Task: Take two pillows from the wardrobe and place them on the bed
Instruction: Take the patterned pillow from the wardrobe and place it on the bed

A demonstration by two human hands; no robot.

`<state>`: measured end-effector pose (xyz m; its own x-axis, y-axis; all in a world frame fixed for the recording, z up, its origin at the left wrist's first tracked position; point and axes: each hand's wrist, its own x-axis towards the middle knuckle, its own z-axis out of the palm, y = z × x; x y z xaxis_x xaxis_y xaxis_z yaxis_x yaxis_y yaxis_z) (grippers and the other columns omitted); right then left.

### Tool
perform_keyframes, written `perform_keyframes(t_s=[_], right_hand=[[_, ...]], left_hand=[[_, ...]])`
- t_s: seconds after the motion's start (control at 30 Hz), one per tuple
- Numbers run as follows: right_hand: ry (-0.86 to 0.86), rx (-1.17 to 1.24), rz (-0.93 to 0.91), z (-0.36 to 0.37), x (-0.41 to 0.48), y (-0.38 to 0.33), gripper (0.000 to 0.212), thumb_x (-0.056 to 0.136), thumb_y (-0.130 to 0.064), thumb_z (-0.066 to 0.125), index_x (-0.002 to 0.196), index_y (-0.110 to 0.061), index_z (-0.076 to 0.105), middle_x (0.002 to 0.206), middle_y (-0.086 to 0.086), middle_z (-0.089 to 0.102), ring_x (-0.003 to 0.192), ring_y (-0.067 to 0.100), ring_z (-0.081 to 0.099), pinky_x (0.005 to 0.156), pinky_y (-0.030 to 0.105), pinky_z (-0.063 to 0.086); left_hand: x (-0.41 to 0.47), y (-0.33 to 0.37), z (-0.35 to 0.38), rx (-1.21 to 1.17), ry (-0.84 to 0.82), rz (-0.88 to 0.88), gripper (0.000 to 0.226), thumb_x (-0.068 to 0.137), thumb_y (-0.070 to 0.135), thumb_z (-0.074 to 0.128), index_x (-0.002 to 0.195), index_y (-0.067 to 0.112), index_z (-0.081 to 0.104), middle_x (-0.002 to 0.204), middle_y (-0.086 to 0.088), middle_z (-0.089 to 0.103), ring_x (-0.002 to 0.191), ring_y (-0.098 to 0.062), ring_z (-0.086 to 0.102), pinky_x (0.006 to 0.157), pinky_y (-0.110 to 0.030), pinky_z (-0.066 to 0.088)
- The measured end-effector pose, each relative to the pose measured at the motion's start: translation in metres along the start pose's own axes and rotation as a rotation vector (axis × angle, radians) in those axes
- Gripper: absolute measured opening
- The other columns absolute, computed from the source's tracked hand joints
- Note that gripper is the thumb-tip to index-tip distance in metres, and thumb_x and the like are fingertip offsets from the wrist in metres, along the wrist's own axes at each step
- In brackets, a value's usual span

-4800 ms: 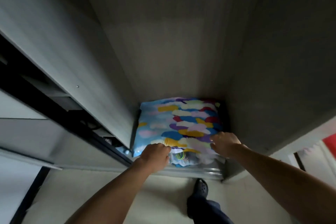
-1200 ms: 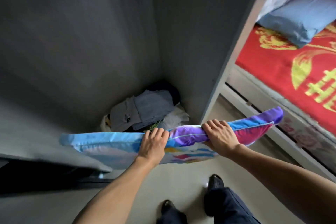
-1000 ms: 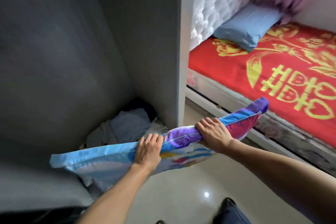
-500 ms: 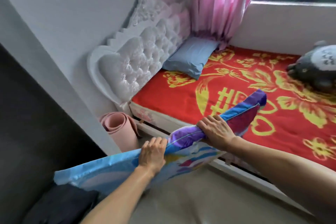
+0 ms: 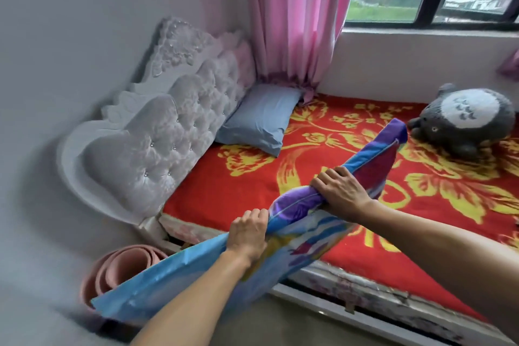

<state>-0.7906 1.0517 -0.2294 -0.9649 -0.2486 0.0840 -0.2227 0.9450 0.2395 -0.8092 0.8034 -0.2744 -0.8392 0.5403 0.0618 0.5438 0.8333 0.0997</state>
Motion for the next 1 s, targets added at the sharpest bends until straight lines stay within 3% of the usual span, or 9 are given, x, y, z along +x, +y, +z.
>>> perform_keyframes(t_s=[0.13, 0.33, 0.7, 0.83, 0.9, 1.0], right_hand=[[0.015, -0.018, 0.053, -0.003, 0.056, 0.02, 0.039, 0.068, -0.038, 0.073, 0.099, -0.017, 0.061, 0.091, 0.004, 0.064, 0.085, 0.028, 0.061, 0.083, 0.042, 0.047], [-0.03, -0.008, 0.075, 0.013, 0.136, 0.034, 0.043, 0.072, -0.044, 0.069, 0.104, -0.018, 0.06, 0.097, 0.003, 0.063, 0.092, 0.028, 0.059, 0.088, 0.042, 0.043], [-0.123, 0.101, -0.015, 0.106, 0.325, 0.072, 0.046, 0.072, -0.04, 0.067, 0.111, -0.019, 0.054, 0.104, 0.003, 0.059, 0.101, 0.027, 0.055, 0.097, 0.043, 0.035], [-0.11, 0.146, 0.021, 0.153, 0.397, 0.079, 0.046, 0.078, -0.033, 0.062, 0.12, -0.019, 0.05, 0.116, 0.003, 0.057, 0.114, 0.027, 0.049, 0.105, 0.044, 0.026], [-0.103, 0.195, 0.078, 0.177, 0.423, 0.072, 0.048, 0.081, -0.023, 0.058, 0.128, -0.017, 0.047, 0.131, 0.008, 0.052, 0.128, 0.027, 0.041, 0.11, 0.047, 0.022], [-0.016, 0.341, 0.205, 0.207, 0.45, 0.055, 0.064, 0.077, -0.018, 0.064, 0.138, -0.017, 0.045, 0.149, 0.014, 0.039, 0.14, 0.03, 0.03, 0.11, 0.05, 0.027]], left_hand=[[0.062, -0.032, -0.007, -0.019, 0.009, 0.072, 0.028, 0.082, 0.033, 0.06, 0.101, 0.018, 0.045, 0.103, -0.001, 0.059, 0.095, -0.024, 0.056, 0.073, -0.037, 0.045], [0.132, -0.083, -0.005, -0.037, -0.011, 0.082, 0.027, 0.082, 0.034, 0.059, 0.1, 0.019, 0.045, 0.101, -0.001, 0.059, 0.093, -0.024, 0.056, 0.071, -0.037, 0.046], [0.275, -0.172, 0.038, -0.136, -0.179, -0.115, 0.022, 0.08, 0.018, 0.057, 0.099, 0.018, 0.046, 0.101, -0.001, 0.058, 0.097, -0.024, 0.056, 0.073, -0.038, 0.047], [0.337, -0.208, 0.067, -0.132, -0.201, -0.162, 0.022, 0.083, 0.022, 0.056, 0.103, 0.016, 0.047, 0.105, -0.003, 0.059, 0.101, -0.026, 0.056, 0.076, -0.04, 0.047], [0.361, -0.225, 0.081, -0.141, -0.203, -0.191, 0.023, 0.083, 0.022, 0.057, 0.102, 0.014, 0.047, 0.104, -0.005, 0.06, 0.102, -0.028, 0.056, 0.073, -0.042, 0.046], [0.385, -0.26, 0.101, -0.19, -0.173, -0.273, 0.028, 0.083, 0.033, 0.062, 0.094, 0.013, 0.048, 0.1, -0.008, 0.06, 0.098, -0.033, 0.056, 0.067, -0.043, 0.046]])
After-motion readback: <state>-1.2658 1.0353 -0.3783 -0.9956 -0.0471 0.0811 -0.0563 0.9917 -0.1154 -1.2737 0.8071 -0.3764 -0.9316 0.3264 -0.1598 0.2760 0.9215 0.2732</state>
